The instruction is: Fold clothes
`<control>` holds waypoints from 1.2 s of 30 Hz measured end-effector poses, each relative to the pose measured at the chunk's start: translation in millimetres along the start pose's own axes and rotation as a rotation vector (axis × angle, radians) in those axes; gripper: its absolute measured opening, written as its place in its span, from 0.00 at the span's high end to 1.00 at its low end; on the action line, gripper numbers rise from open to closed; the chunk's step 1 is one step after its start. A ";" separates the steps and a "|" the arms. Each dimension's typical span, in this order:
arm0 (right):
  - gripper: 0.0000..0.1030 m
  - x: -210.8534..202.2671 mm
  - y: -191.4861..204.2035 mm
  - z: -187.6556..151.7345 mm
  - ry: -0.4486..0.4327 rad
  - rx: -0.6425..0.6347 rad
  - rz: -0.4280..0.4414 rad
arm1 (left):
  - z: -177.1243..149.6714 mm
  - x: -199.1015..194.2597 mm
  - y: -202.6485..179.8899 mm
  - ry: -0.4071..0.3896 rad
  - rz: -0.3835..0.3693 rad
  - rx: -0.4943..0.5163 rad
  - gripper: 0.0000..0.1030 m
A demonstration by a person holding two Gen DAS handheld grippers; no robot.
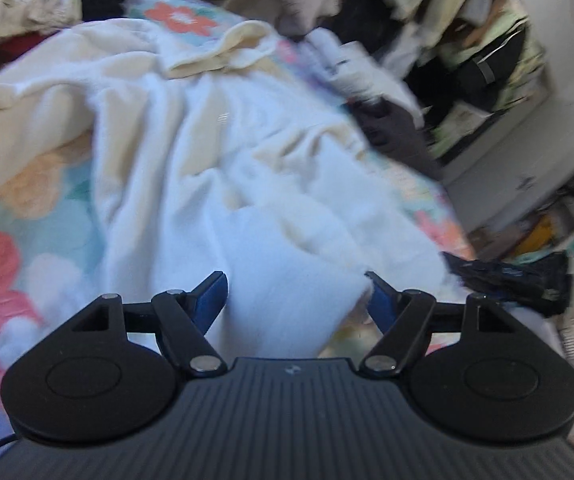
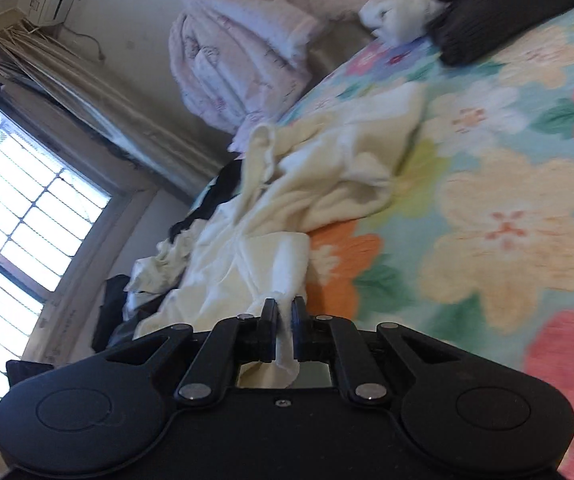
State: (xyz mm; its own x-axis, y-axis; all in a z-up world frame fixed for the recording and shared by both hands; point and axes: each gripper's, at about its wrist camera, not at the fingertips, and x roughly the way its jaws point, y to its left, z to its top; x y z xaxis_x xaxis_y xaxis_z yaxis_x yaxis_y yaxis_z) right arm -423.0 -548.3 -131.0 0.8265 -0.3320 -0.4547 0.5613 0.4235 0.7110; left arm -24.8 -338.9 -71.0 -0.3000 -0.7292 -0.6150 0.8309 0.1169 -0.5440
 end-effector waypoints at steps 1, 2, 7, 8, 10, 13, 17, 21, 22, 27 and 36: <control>0.91 -0.5 -2.6 -1.7 -0.001 -0.007 -0.015 | -2.4 0.5 -2.4 0.013 0.032 0.015 0.28; 0.91 0.0 -4.7 -3.1 -0.001 -0.015 -0.030 | -4.8 1.2 -4.8 0.027 0.063 0.030 0.26; 0.91 8.8 10.5 -15.2 0.013 -0.123 -0.061 | -19.2 10.8 -17.3 0.106 0.221 0.140 0.25; 0.91 9.4 13.1 -18.5 0.014 -0.136 -0.060 | -21.9 13.4 -19.0 0.112 0.239 0.169 0.23; 0.91 11.4 16.9 -24.8 0.019 -0.149 -0.059 | -24.2 23.0 -15.9 0.133 0.273 0.177 0.22; 0.90 15.4 18.1 -28.9 0.039 -0.161 -0.087 | -25.9 36.7 -4.4 0.172 0.305 0.159 0.22; 0.90 14.7 13.7 -28.2 0.049 -0.163 -0.135 | -23.2 40.0 5.5 0.177 0.308 0.127 0.22; 0.90 9.9 9.1 -28.3 0.046 -0.153 -0.178 | -22.5 38.2 7.9 0.168 0.321 0.112 0.22; 0.90 8.7 9.2 -28.2 0.043 -0.154 -0.183 | -23.0 36.8 7.1 0.165 0.321 0.116 0.22; 0.90 7.6 8.6 -31.3 0.042 -0.160 -0.179 | -27.8 35.0 2.0 0.131 0.325 0.168 0.22; 0.64 2.0 -0.2 -40.6 0.056 -0.109 -0.166 | -24.2 37.0 1.7 0.030 0.260 0.162 0.53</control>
State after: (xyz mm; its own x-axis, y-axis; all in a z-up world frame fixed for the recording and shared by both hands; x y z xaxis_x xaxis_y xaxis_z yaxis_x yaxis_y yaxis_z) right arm -419.7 -514.8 -153.8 0.7218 -0.3583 -0.5922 0.6887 0.4566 0.5632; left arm -45.8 -349.4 -108.5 -0.0791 -0.6686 -0.7394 0.9447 0.1865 -0.2698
